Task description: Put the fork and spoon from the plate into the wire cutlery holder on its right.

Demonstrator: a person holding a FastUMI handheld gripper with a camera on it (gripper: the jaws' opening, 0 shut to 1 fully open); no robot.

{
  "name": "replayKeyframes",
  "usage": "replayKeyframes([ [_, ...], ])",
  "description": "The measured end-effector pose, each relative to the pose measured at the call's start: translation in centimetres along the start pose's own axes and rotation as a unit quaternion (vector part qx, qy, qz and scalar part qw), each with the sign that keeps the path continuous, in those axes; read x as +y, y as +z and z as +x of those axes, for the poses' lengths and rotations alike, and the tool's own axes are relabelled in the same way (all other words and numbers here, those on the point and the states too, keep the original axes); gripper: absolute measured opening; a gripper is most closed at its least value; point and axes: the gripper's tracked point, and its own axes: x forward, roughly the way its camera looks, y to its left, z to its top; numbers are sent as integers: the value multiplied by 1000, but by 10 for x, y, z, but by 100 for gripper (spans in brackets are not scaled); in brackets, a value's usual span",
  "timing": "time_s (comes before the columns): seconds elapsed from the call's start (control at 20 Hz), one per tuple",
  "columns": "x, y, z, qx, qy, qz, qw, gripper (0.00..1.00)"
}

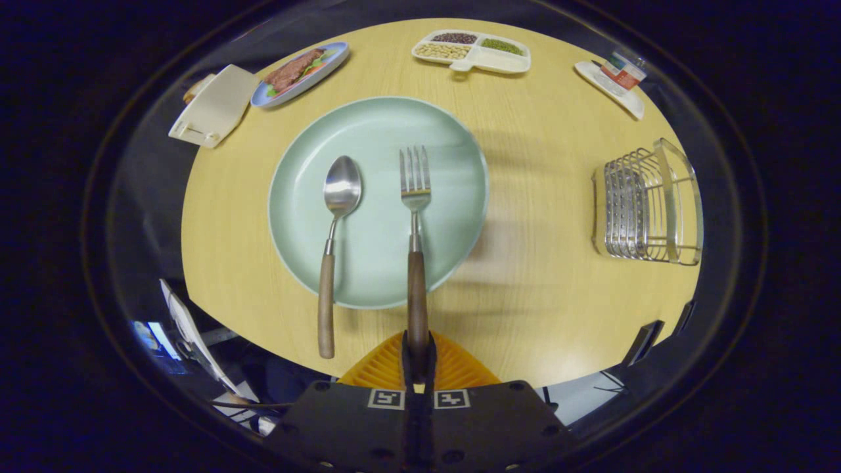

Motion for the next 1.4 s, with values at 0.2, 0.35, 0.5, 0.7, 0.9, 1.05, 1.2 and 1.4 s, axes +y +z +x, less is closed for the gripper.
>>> replayKeyframes([
  [0.2,2,-3,-33,-10,20,-7,1000,1],
  [0.35,1,-4,-62,-17,37,-3,999,1],
  [0.5,-5,-4,-100,-27,59,10,998,1],
  [0.7,-50,-2,-151,-50,64,41,996,1],
  [0.9,-111,-1,-180,-53,34,80,995,1],
  [1.05,-139,-10,-179,-28,26,107,993,1],
  [1.2,-149,-25,-164,16,37,132,990,1],
  [1.4,-154,-30,-142,76,50,168,982,1],
])
